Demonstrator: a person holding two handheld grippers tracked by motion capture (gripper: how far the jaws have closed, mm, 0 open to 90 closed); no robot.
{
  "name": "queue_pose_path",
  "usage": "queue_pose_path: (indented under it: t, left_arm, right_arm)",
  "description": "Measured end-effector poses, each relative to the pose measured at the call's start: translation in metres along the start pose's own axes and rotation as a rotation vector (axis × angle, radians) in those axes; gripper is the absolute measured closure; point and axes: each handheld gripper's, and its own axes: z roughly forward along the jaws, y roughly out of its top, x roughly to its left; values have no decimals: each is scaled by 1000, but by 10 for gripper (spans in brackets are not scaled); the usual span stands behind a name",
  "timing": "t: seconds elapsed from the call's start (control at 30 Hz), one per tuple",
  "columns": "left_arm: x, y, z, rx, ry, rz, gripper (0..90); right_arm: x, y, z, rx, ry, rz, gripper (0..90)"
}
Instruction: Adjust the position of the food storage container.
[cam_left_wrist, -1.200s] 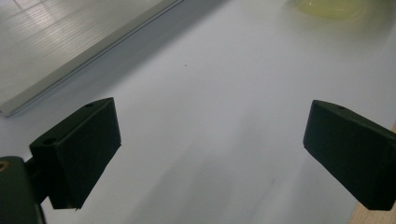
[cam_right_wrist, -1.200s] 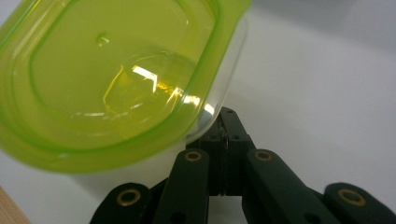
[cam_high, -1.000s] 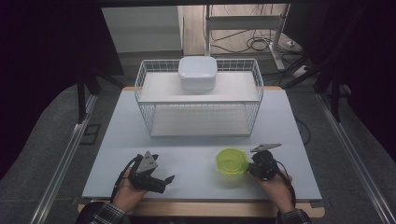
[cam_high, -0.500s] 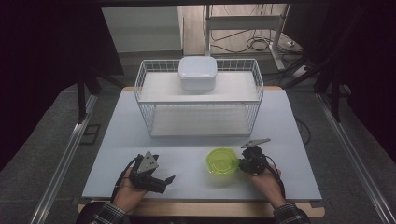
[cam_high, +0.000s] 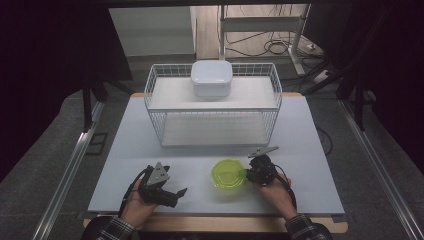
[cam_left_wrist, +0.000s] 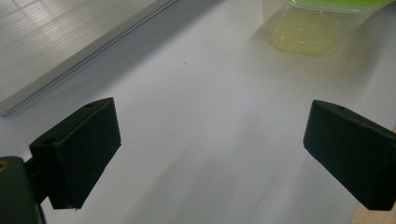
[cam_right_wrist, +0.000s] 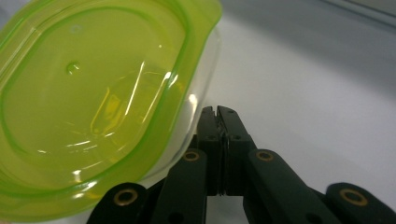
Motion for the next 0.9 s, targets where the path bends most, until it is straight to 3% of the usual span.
queue_pose_path:
  t: [0.23, 0.4, 0.67, 0.9]
  left_arm:
    - [0, 0, -1, -4, 1, -2, 35]
    - [2, 0, -3, -9, 8, -9, 36]
    - [2, 1, -4, -10, 5, -21, 43]
    - [0, 1, -4, -10, 10, -17, 43]
  right_arm:
    - [-7, -1, -14, -39, -54, 6, 836]
    - [-11, -5, -35, -100, -121, -3, 726]
    - [-9, -14, -53, -146, -149, -28, 614]
    - [-9, -18, -62, -181, -149, -10, 504]
